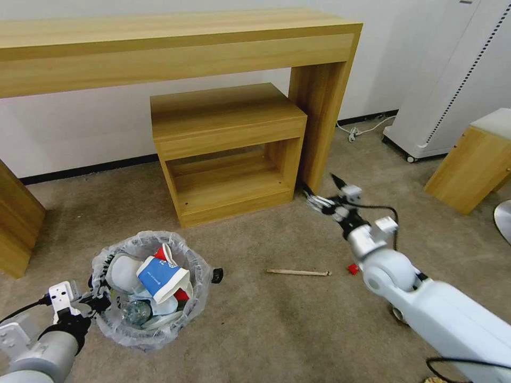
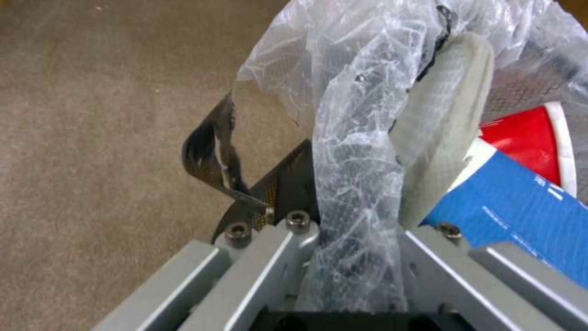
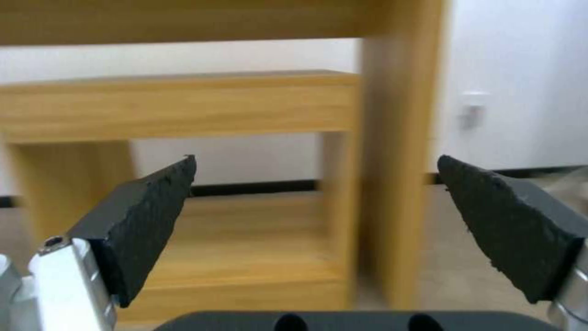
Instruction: Pick up the trash bin and place the garbage on the floor into it.
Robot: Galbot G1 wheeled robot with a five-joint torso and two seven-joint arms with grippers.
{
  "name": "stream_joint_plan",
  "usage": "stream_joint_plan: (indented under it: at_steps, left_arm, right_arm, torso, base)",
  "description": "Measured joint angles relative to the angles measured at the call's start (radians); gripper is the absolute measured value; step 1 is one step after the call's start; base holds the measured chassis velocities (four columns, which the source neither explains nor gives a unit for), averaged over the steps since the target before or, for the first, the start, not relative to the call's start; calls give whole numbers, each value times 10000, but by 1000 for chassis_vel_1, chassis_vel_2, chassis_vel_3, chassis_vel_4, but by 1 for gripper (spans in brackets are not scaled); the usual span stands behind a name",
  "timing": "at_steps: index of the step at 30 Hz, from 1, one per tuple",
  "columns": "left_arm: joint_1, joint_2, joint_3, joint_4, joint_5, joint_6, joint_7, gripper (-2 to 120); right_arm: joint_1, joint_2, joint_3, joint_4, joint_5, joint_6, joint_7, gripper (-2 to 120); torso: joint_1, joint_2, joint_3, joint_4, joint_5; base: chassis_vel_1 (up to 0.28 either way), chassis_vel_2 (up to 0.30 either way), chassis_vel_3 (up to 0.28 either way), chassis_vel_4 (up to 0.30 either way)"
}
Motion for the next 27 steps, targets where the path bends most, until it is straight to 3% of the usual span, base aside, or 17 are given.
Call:
stream_joint_plan:
  at_steps: [6, 14, 27]
  left_arm:
    - [-122, 71, 204, 47, 29, 22, 39, 1]
    - [-202, 3, 363, 69, 218, 15, 212, 1]
    - [-189, 1, 272, 185, 252, -53, 393, 1]
  right_arm:
    - [-1268, -373, 1159, 60, -448, -9, 80, 100]
    - [-2563, -943, 1940, -320, -492, 519, -1189, 100]
    - [-3031, -376, 2445, -1245, -1689, 1441, -1451, 100]
  torso:
    - [0, 0, 0, 0, 3]
    - [-1, 1, 0, 0, 0]
    - [0, 0, 0, 2, -3]
  base:
    - [0, 0, 0, 0]
    - [0, 0, 0, 0]
    - [0, 0, 0, 0]
